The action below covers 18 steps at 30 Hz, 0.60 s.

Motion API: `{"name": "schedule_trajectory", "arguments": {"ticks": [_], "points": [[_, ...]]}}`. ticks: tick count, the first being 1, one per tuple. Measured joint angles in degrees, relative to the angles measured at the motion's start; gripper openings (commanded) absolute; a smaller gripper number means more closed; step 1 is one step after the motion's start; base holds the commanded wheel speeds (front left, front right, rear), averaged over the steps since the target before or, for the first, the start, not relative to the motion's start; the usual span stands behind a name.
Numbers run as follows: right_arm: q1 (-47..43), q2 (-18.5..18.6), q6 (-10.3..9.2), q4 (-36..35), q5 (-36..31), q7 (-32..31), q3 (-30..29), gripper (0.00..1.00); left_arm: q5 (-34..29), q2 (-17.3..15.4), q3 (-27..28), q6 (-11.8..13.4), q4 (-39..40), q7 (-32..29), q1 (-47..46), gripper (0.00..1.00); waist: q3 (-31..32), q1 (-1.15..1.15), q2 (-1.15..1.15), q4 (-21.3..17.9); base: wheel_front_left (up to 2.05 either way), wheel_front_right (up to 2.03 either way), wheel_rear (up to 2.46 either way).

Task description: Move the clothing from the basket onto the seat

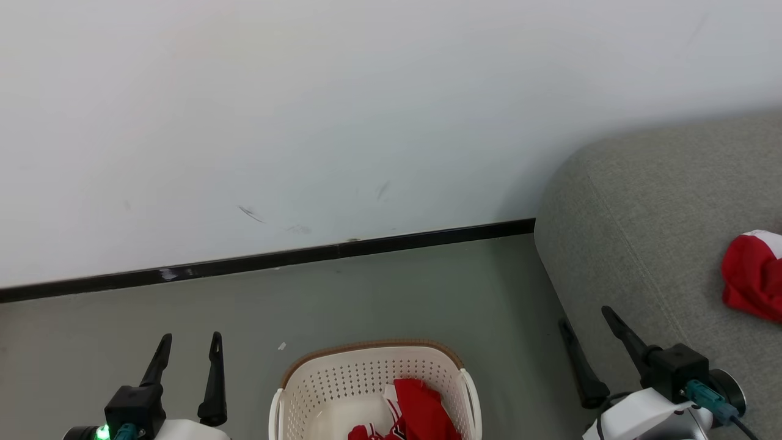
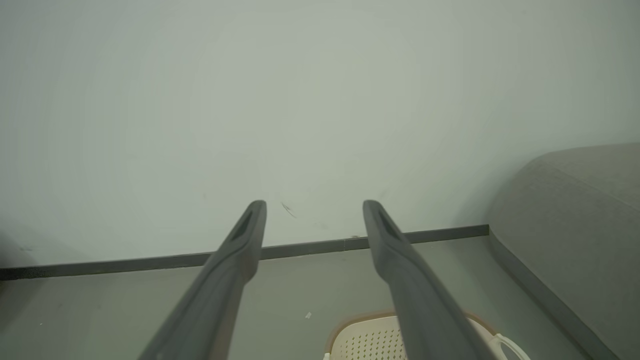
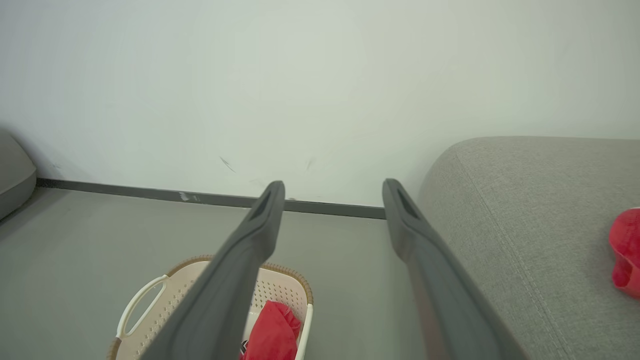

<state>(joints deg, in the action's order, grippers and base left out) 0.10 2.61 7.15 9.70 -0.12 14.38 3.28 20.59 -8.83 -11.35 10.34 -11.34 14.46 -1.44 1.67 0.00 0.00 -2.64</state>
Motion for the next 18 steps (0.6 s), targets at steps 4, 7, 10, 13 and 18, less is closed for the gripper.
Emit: {"name": "schedule_trajectory", "arguments": {"ticks": [4, 7, 10, 13, 18], "points": [[0.00, -0.02, 0.00, -0.79, -0.27, 0.00, 0.16, 1.00, -0.07, -0.15, -0.03, -0.69, -0.16, 0.00, 0.07, 1.00, -0.38, 0.00, 0.00, -0.02, 0.00, 0.00, 0.00], [0.00, -0.04, 0.00, -1.54, -0.48, 0.00, -0.02, 1.00, -0.27, -0.33, -0.16, -1.01, -0.40, 0.00, 0.07, 1.00, -0.62, 0.00, 0.00, -0.06, 0.00, 0.00, 0.00], [-0.13, -0.08, 0.00, -2.32, -0.48, 0.00, -0.73, 1.00, -1.20, -0.42, -0.59, -1.45, -1.02, 0.00, 0.06, 1.00, -1.03, 0.00, 0.00, -0.17, 0.00, 0.00, 0.00], [-1.22, -0.13, 0.00, -2.77, -0.47, 0.00, -1.53, 1.00, -1.65, -0.42, -1.46, -1.53, -1.76, 0.00, -0.24, 1.00, -1.54, 0.00, 0.00, -0.33, 0.00, 0.00, 0.00], [-2.46, -0.19, 0.00, -4.25, -0.51, 0.00, -3.41, 1.00, -2.16, -0.56, -3.33, -3.11, -3.21, -0.02, -2.09, 1.00, -2.60, 0.00, 0.00, -0.67, 0.00, 0.00, 0.00]]}}
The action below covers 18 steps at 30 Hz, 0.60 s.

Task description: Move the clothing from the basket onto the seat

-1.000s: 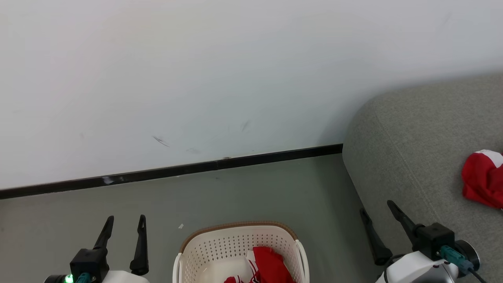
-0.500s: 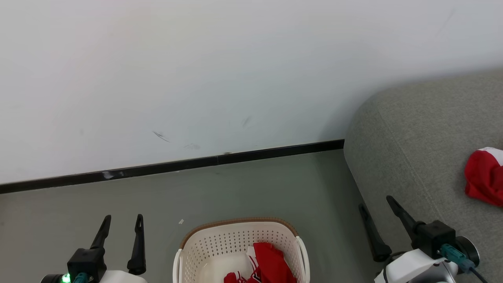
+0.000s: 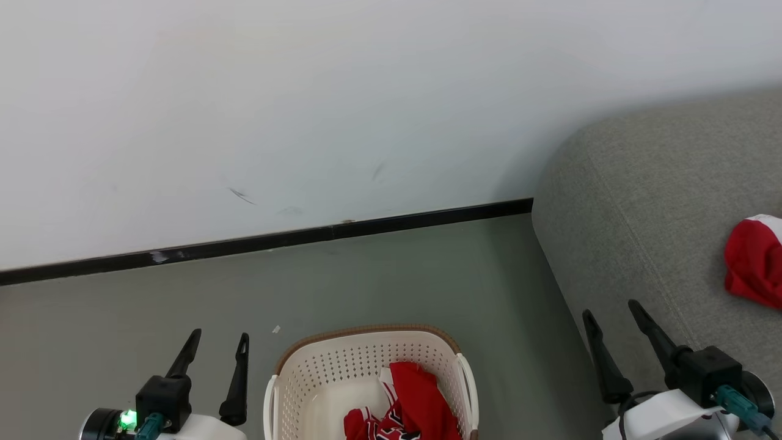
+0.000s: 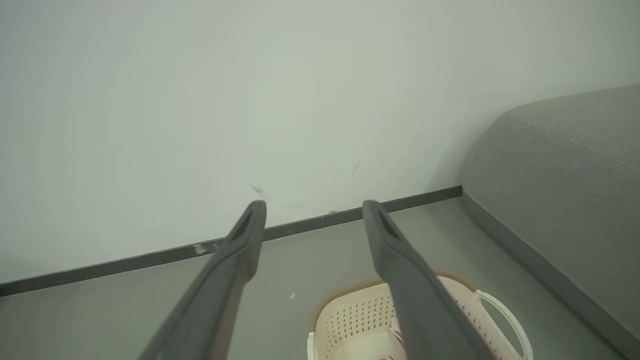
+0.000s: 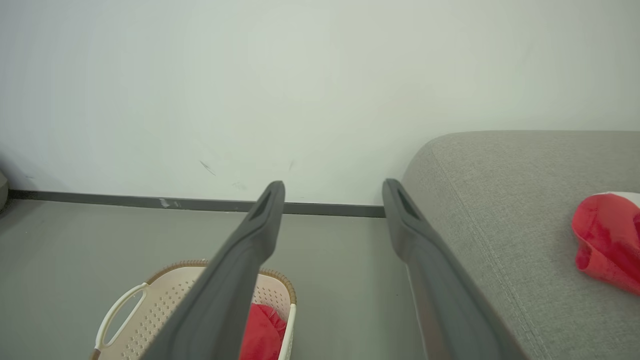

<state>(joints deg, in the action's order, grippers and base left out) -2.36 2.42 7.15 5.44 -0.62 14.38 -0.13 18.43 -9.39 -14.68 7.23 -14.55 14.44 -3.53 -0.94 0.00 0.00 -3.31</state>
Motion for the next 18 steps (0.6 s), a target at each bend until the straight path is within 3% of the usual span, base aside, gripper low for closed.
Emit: {"name": "schedule_trajectory", "arguments": {"ticks": [18], "points": [[-0.13, -0.10, 0.00, -6.23, -0.58, 0.00, -1.79, 1.00, -4.01, 1.03, -7.55, -4.47, -5.28, -1.85, -7.76, 1.00, -6.40, 0.00, 0.00, -1.85, 0.00, 0.00, 0.00]]}}
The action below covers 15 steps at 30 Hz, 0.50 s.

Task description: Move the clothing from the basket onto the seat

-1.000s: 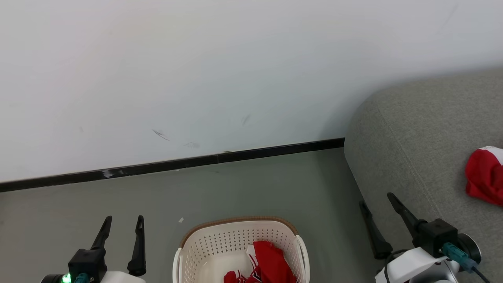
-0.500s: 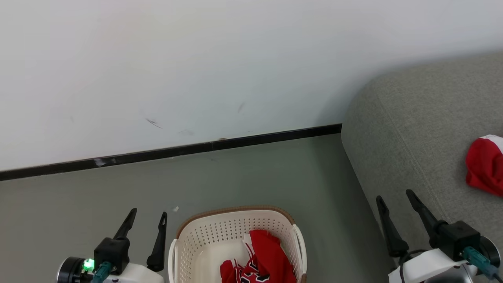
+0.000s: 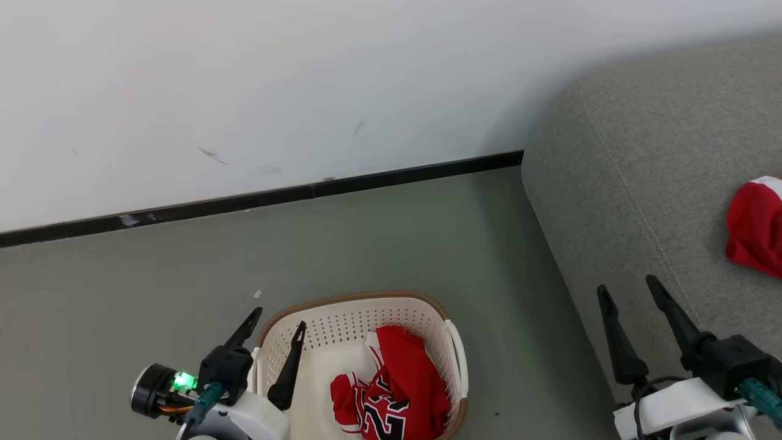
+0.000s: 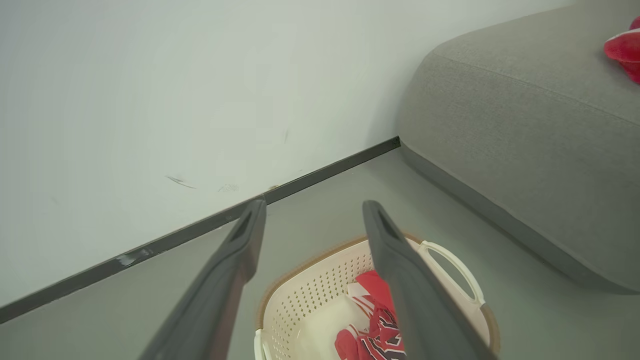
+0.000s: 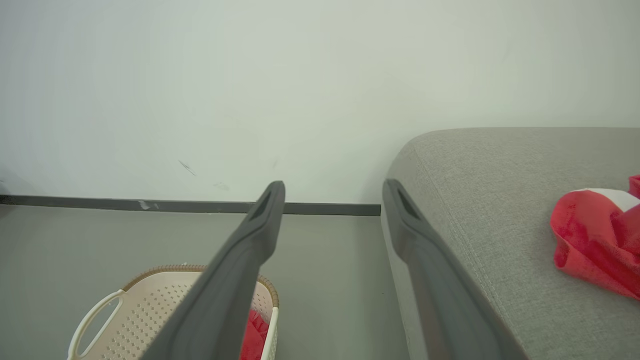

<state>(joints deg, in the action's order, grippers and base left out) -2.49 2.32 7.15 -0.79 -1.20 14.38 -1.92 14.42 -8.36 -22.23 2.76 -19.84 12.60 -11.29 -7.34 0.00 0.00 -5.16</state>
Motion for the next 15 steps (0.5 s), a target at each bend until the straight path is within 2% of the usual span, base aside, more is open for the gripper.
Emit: {"name": "schedule_trajectory", "arguments": {"ticks": [15], "points": [[0.74, -0.10, 0.00, -5.32, -1.30, 0.00, -4.01, 1.00, -4.63, 2.43, -7.21, -3.24, -7.77, -1.44, -5.42, 1.00, -8.36, 0.00, 0.00, -2.75, 0.00, 0.00, 0.00]]}}
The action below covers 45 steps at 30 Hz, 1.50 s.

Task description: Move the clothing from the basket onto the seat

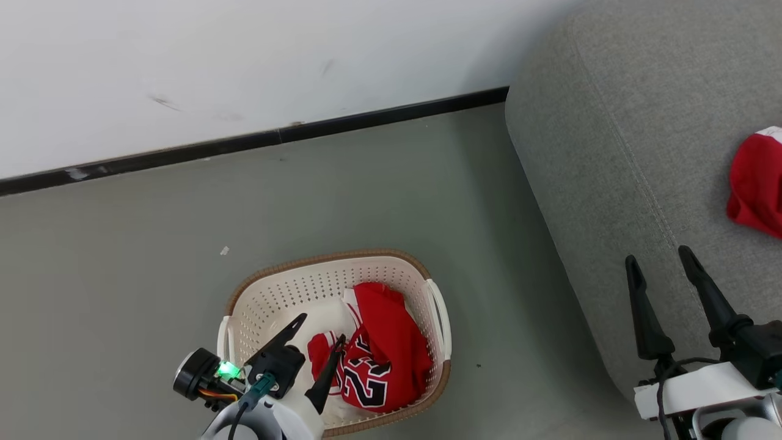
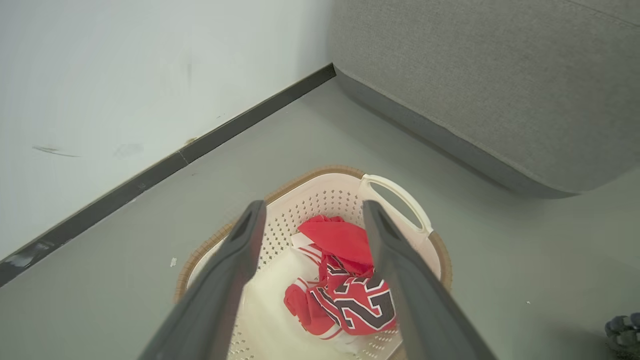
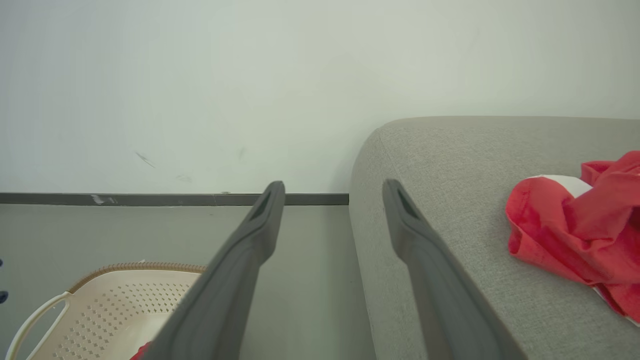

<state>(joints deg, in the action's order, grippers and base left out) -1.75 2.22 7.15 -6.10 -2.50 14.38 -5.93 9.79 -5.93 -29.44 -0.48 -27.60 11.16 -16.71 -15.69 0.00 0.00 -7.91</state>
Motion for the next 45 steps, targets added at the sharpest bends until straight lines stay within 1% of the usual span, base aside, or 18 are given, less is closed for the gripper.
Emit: {"name": "schedule_trajectory", "arguments": {"ticks": [10, 19, 20, 28, 31, 33, 45], "points": [[3.67, -0.03, 0.00, -2.54, 1.85, 0.00, -1.18, 1.00, -3.50, 0.25, -2.97, -1.27, -4.60, 0.00, -4.80, 1.00, -6.65, 0.00, 0.00, -2.58, 0.00, 0.00, 0.00], [8.12, -0.03, 0.00, -3.36, 3.53, 0.00, -0.67, 1.00, -6.12, -0.71, -4.13, -1.80, -8.18, 0.00, -9.26, 1.00, -12.46, 0.00, 0.00, -4.95, 0.00, 0.00, 0.00], [9.23, -0.03, 0.00, -3.48, 3.54, 0.00, -0.64, 1.00, -6.61, -0.96, -4.59, -2.27, -8.90, 0.00, -10.06, 1.00, -13.68, 0.00, 0.00, -5.46, 0.00, 0.00, 0.00], [13.89, -0.03, 0.00, -3.50, 4.31, 0.00, -0.59, 1.00, -9.05, -1.34, -6.24, -2.29, -11.43, 0.05, -12.54, 1.00, -18.28, 0.00, 0.00, -7.40, 0.00, 0.00, 0.00], [15.06, -0.03, 0.00, -3.45, 5.20, 0.00, -0.16, 1.00, -9.64, -1.24, -6.89, -2.33, -12.77, 0.07, -13.18, 1.00, -19.87, 0.00, 0.00, -8.05, 0.00, 0.00, 0.00], [15.55, -0.03, 0.00, -3.44, 5.57, 0.00, 0.14, 1.00, -9.96, -1.44, -7.19, -2.78, -13.51, 0.07, -13.99, 1.00, -20.88, 0.00, 0.00, -8.48, 0.00, 0.00, 0.00], [19.53, -0.03, 0.00, -2.97, 7.16, 0.00, 0.42, 1.00, -12.28, -2.11, -8.29, -2.77, -16.82, 0.07, -17.58, 1.00, -25.99, 0.00, 0.00, -10.87, 0.00, 0.00, 0.00]]}}
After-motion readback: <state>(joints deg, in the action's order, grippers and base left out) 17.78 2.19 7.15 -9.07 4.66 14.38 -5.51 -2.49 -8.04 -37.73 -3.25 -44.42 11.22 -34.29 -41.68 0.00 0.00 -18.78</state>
